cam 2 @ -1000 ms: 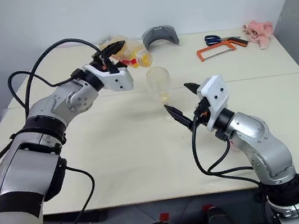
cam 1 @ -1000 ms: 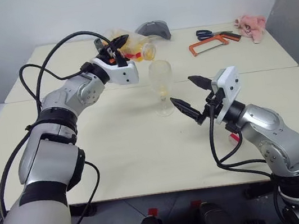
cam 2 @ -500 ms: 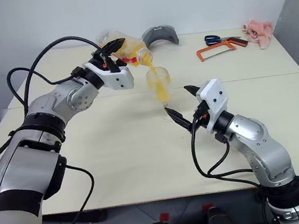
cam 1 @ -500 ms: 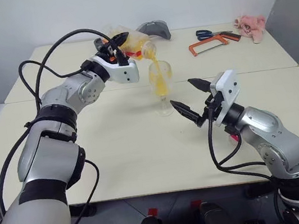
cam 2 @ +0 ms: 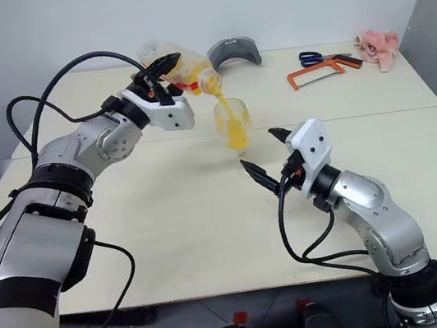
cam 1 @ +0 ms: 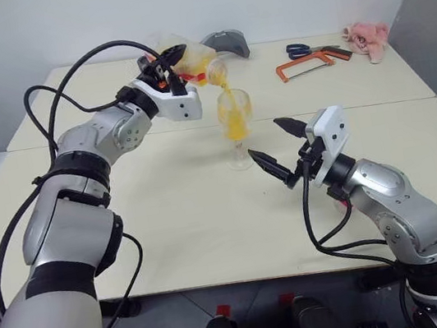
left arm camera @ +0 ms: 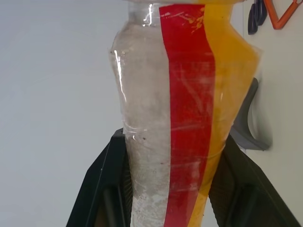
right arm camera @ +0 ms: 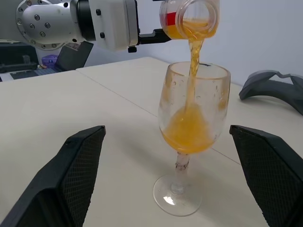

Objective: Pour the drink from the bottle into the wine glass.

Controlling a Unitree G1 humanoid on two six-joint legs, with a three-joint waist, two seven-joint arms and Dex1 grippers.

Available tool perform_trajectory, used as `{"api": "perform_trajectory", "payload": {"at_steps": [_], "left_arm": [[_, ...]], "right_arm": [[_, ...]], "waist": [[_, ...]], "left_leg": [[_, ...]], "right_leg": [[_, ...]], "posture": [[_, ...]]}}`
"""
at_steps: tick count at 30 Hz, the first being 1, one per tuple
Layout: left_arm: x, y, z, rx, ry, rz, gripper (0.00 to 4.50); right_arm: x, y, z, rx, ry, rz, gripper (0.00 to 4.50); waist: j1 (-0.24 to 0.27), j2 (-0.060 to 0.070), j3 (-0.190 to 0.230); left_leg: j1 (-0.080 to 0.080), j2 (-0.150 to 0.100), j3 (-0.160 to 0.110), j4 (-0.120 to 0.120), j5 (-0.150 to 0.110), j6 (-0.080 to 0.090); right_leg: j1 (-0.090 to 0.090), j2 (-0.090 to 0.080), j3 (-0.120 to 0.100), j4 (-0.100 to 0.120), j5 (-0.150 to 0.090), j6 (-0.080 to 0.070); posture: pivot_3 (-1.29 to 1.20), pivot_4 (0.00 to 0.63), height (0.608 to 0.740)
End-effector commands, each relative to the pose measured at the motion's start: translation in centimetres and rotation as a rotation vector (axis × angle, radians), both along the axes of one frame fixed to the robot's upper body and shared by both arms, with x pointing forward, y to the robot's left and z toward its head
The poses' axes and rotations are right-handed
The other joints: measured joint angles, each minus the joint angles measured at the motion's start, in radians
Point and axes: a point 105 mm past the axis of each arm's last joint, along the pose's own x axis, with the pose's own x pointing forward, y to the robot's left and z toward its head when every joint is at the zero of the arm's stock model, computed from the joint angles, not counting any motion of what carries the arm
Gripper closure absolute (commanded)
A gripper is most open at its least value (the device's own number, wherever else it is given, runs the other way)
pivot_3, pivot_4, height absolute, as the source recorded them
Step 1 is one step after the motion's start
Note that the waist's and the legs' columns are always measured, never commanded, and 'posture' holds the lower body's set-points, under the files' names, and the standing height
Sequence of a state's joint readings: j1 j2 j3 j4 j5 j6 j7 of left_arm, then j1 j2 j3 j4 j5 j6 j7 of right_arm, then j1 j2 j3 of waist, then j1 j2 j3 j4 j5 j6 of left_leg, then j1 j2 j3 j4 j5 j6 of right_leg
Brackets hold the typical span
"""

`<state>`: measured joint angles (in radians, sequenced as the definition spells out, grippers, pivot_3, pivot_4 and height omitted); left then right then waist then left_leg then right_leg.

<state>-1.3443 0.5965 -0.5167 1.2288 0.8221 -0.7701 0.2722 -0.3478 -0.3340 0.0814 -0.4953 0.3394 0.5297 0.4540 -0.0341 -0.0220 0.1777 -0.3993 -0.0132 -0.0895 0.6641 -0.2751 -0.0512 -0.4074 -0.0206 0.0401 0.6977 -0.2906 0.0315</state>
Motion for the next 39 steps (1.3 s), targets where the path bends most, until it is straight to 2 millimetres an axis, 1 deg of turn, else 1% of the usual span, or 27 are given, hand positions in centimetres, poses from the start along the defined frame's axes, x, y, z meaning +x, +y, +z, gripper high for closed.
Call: {"api": "perform_trajectory", "payload": {"at_steps": [1,25,30,35,39], "left_arm": [[-0.3,0.1,2.7,-0.014,-0.077,0.001,2.81],[-0.2,0.3,2.6,-0.014,-0.076,0.007,2.81],[-0.1,0.3,2.3,-0.077,-0.036,0.001,2.81],[0.0,-0.2,1.6,-0.152,0.029,-0.022,2.81],[0.1,-0.6,0.8,-0.262,0.112,-0.051,2.81]], "right_arm": [[-0.4,0.3,0.8,0.016,-0.043,0.016,0.0],[-0.4,0.4,0.7,0.017,-0.04,0.018,0.0],[-0.4,0.3,0.8,0.017,-0.048,0.012,0.0],[-0.2,0.3,0.9,0.015,-0.064,0.001,0.0],[-0.2,0.3,1.2,0.022,-0.085,-0.006,0.0]], "waist": [[0.0,0.0,0.0],[0.0,0.0,0.0],[0.0,0.0,0.0],[0.0,0.0,0.0],[-0.001,0.0,0.0]], "left_leg": [[0.0,0.0,0.0,0.0,0.0,0.0],[0.0,0.0,0.0,0.0,0.0,0.0],[0.0,0.0,0.0,0.0,0.0,0.0],[0.0,0.0,0.0,0.0,0.0,0.0],[0.0,0.0,0.0,0.0,0.001,-0.002]], "right_leg": [[0.0,0.0,0.0,0.0,0.0,0.0],[0.0,0.0,0.0,0.0,0.0,0.0],[0.0,0.0,0.0,0.0,0.0,0.0],[0.0,0.0,0.0,0.0,0.0,0.0],[0.0,0.0,0.0,0.001,0.0,0.0]], "posture": [[0.0,0.15,0.74],[0.0,0.15,0.74],[0.0,0.15,0.74],[0.0,0.15,0.74],[0.0,0.15,0.74]]}}
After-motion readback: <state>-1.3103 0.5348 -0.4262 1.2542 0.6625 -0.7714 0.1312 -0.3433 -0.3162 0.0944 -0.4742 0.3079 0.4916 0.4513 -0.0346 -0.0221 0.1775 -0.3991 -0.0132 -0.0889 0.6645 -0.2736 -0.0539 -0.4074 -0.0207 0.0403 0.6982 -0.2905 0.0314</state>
